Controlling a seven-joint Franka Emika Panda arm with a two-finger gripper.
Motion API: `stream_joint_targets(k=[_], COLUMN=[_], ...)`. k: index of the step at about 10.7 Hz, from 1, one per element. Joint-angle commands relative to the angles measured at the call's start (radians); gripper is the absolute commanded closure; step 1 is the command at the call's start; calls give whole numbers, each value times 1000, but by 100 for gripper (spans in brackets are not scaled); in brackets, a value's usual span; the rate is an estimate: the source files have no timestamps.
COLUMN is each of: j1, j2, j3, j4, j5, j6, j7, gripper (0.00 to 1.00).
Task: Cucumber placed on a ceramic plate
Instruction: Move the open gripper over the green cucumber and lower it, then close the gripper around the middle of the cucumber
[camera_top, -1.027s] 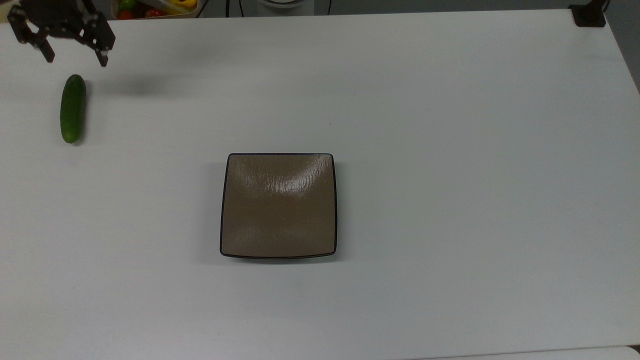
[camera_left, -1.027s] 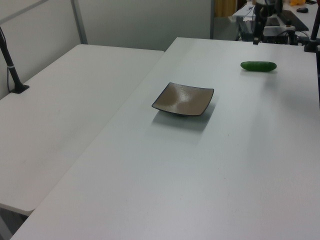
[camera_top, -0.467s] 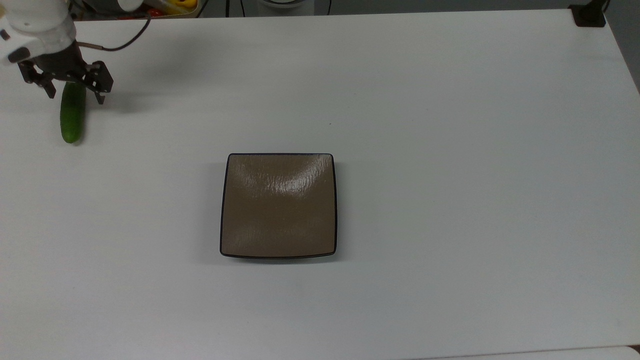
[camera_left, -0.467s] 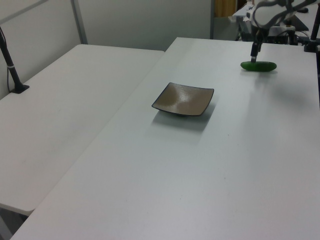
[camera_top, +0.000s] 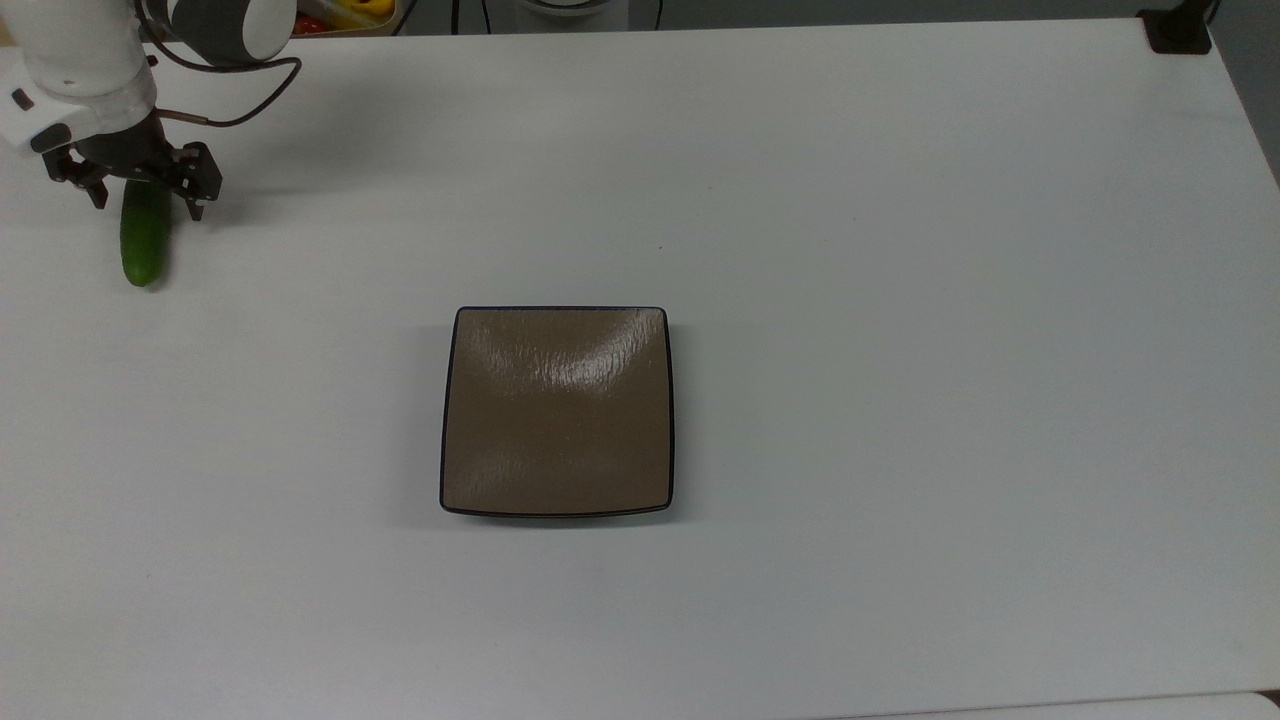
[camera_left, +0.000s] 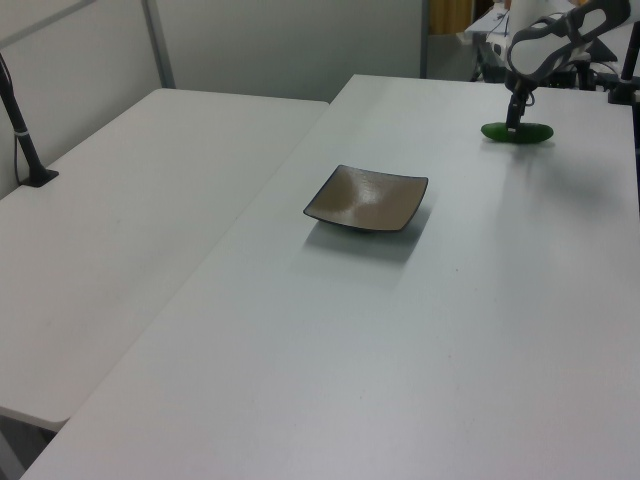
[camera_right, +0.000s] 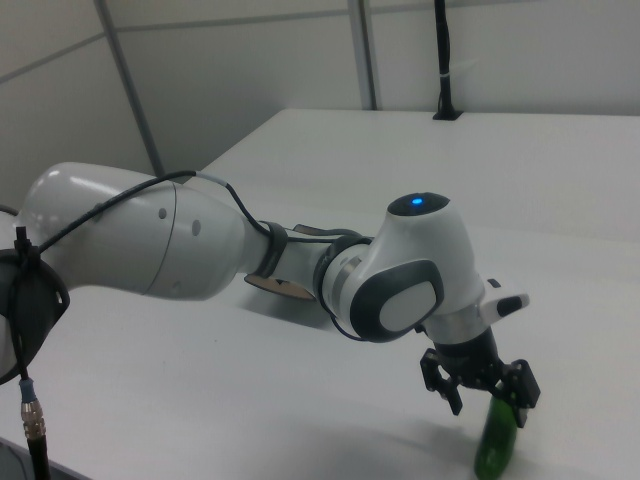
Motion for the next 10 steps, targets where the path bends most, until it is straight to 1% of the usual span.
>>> stream_joint_targets(k=[1, 2, 3, 4, 7, 8, 9, 10], j1=[-6, -6, -6, -6, -13, -13, -13, -13], j2=[19, 22, 22, 22, 22, 21, 19, 16], j3=[-4, -4, -4, -4, -4, -4, -4, -4], j4=[-16, -16, -16, -16, -16, -16, -14, -14], j5=[-36, -36, -36, -36, -36, -36, -36, -36], j6=[54, 54, 54, 54, 50, 43, 42, 39], j7=[-12, -12, -14, -20, -96, -98, -98, -98], gripper=[0, 2, 10, 23, 67, 78, 84, 85])
